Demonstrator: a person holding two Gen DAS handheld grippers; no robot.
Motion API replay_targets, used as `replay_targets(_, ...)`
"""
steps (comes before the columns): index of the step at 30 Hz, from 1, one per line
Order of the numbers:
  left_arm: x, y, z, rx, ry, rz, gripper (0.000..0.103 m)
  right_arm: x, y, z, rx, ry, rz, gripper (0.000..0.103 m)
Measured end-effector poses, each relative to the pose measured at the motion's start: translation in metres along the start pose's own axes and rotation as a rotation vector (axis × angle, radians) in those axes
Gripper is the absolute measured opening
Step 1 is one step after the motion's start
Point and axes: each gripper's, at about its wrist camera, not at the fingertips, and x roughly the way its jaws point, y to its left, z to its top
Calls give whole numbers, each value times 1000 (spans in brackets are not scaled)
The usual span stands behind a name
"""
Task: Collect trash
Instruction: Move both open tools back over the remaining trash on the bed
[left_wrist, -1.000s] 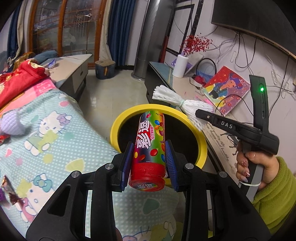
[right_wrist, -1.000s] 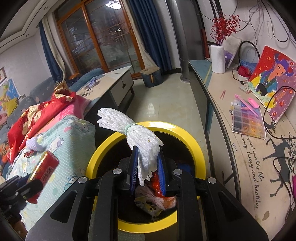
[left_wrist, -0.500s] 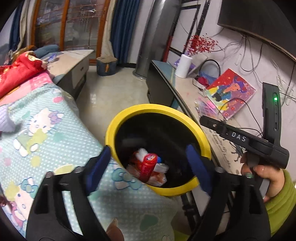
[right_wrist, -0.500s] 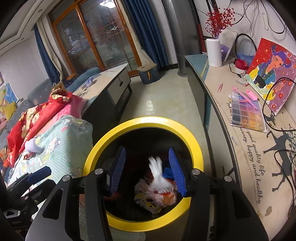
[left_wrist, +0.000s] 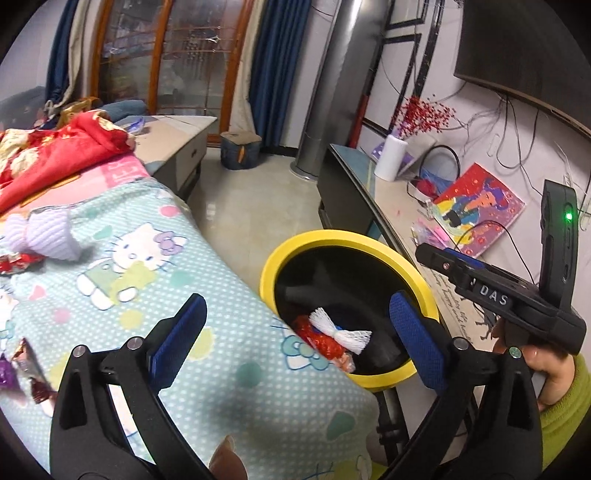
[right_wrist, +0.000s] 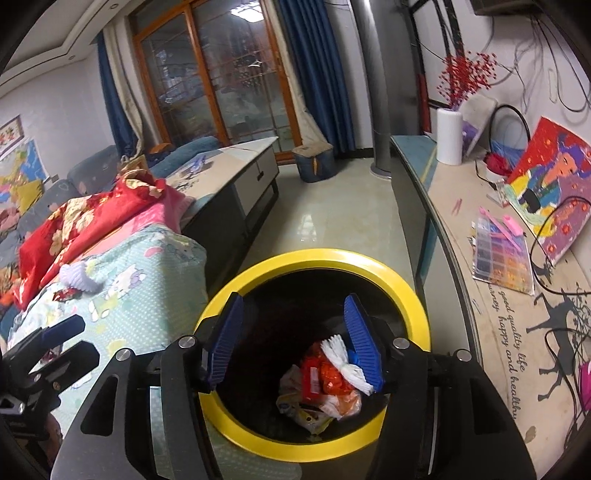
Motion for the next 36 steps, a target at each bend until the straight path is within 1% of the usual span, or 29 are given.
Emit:
replay_targets(8,-24,19,-1,-25,-53,66,91,-9,27,3,-48,-23,49,62)
replay_targets(10,-29,25,-1,-36,-66,83,91,-12,35,3,-63,-33,66,65)
replay_targets(15,-44,43,1,-71,-98,129,91,-17,54,3,-103,-47,105,68)
replay_targets(24,-68,71,1,-116,-150,206,91,-20,92,-1,-163,-45,170,68)
replay_targets(36,-105,119,1,-222,-218,298,91,-20,153,-7,-274,-18,281,69)
